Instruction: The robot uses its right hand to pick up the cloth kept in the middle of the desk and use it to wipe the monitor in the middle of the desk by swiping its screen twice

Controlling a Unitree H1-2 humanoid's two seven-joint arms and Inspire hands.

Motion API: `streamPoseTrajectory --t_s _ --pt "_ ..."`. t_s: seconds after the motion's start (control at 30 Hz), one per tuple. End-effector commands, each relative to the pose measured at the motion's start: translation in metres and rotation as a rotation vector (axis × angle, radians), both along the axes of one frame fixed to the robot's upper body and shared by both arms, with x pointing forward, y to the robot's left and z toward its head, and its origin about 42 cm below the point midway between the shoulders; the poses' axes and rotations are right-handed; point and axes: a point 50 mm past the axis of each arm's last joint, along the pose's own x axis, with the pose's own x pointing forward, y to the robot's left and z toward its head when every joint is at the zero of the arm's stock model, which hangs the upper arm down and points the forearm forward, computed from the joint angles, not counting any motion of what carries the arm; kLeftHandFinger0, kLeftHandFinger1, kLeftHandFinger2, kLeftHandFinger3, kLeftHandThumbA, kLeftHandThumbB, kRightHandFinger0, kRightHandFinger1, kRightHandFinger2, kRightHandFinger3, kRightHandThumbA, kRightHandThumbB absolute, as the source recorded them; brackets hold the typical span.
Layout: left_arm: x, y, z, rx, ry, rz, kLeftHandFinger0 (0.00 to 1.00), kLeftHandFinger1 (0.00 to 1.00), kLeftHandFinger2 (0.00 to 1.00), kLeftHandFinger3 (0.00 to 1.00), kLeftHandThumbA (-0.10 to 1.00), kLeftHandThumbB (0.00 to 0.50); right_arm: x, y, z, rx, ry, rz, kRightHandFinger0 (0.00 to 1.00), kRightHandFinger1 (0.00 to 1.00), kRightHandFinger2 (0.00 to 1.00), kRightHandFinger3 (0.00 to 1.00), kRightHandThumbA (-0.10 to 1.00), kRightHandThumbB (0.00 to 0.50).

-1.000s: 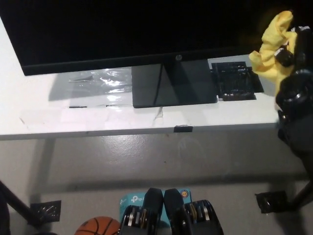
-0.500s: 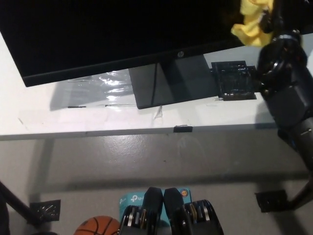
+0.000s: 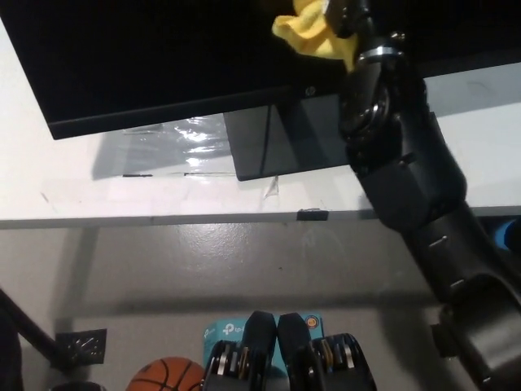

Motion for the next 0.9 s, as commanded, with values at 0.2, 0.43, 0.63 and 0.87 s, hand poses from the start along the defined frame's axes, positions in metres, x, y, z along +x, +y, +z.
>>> streamPoseTrajectory --t_s 0.2,0.43,0.63,0.87 --pt "-0.003 0.002 0.004 0.007 -0.004 -0.020 0.56 0.58 0.72 0.92 0.26 0.003 -0.006 0.029 0.038 -0.048 -0.081 0.039 0.00 0.01 0.41 0.27 -0.10 0.108" --pt "-0.005 0.003 0.001 0.011 0.001 -0.017 0.53 0.55 0.70 0.91 0.27 0.008 0.001 0.009 0.033 -0.074 -0.087 -0.005 0.00 0.03 0.42 0.18 -0.10 0.056" --pt "-0.008 0.005 -0.003 0.009 0.006 -0.012 0.53 0.54 0.69 0.92 0.25 0.003 0.011 -0.040 0.027 -0.099 -0.086 -0.111 0.00 0.08 0.51 0.40 -0.10 0.080" --pt "-0.010 0.006 -0.003 0.010 0.006 -0.001 0.54 0.56 0.70 0.92 0.25 0.000 0.024 -0.125 0.013 -0.129 -0.090 -0.230 0.00 0.09 0.49 0.33 -0.10 0.097"
